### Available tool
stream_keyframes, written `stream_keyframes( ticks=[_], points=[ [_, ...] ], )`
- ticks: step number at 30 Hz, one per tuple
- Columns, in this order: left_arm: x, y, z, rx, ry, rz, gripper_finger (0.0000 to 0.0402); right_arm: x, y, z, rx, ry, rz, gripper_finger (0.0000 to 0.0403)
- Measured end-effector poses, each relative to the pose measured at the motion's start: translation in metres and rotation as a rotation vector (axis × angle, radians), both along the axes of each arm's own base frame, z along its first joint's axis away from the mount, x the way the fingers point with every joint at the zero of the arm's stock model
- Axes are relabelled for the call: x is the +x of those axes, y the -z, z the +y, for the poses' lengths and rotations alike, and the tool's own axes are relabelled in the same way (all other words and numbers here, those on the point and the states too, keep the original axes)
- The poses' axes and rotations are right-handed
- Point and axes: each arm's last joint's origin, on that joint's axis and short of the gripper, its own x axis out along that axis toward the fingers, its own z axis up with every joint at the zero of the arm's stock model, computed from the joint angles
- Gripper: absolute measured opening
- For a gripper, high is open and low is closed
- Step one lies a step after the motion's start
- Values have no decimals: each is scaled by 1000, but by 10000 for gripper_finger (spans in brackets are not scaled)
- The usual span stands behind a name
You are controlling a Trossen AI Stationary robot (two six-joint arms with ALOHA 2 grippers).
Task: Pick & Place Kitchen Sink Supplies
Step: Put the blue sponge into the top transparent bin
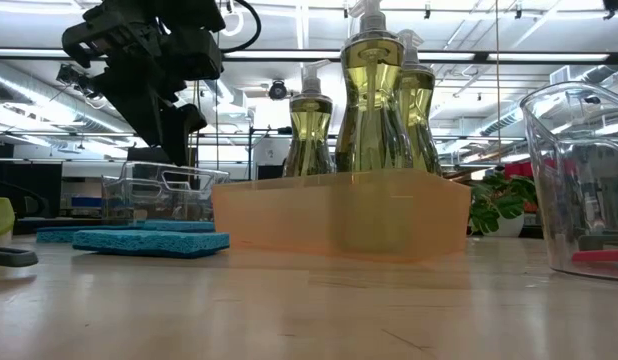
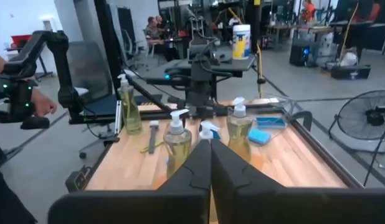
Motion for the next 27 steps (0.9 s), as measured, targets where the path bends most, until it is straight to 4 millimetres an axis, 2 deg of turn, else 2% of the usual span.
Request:
stream_keyframes(
  ticks=[9,21,27],
  points=[
    [0,0,0,0,0,0,248,-20,11,3,-1,-1,-13,8],
    [7,-4,-1,-5,12,-81,248,-21,12,4,-1,-1,-8,13],
    [7,2,-1,-11,45,-37,248,-21,12,3,-1,-2,-9,13]
  ],
)
